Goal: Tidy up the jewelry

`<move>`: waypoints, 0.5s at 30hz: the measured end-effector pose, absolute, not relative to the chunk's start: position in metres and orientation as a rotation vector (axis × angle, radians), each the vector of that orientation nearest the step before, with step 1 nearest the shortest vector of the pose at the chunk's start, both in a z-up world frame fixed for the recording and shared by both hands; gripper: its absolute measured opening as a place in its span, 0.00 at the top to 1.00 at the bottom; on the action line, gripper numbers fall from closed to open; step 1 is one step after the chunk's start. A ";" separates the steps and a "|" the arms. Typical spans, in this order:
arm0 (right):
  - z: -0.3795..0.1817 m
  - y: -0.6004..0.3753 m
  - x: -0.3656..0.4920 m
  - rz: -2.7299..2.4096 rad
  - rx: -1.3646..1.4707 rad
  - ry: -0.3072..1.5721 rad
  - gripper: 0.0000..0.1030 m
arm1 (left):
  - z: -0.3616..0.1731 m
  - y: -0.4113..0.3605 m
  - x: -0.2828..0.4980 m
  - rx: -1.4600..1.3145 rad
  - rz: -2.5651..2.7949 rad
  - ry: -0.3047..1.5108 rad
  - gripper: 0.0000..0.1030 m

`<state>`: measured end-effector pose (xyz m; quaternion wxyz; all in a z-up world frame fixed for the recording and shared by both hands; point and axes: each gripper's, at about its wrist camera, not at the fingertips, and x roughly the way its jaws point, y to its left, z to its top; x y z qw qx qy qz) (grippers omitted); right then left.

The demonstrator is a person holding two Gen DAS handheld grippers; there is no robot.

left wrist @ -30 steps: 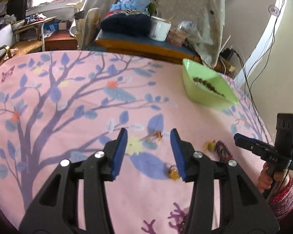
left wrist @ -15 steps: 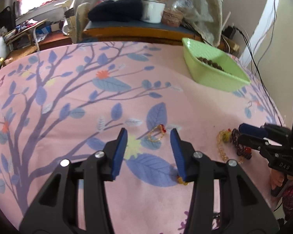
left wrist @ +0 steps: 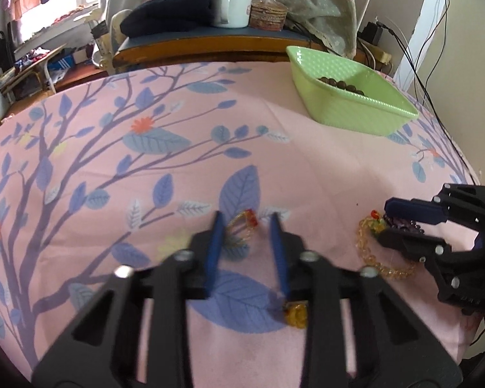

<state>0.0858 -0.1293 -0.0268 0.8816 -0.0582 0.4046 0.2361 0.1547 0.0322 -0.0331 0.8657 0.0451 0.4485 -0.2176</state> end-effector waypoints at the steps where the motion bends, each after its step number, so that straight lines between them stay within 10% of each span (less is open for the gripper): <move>1: -0.026 -0.127 0.085 0.500 -0.133 0.840 1.00 | -0.034 0.033 0.155 0.086 -0.462 0.942 0.89; 15: -0.008 -0.169 0.090 0.634 0.237 0.836 1.00 | -0.012 0.030 0.137 -0.031 -0.605 0.912 0.94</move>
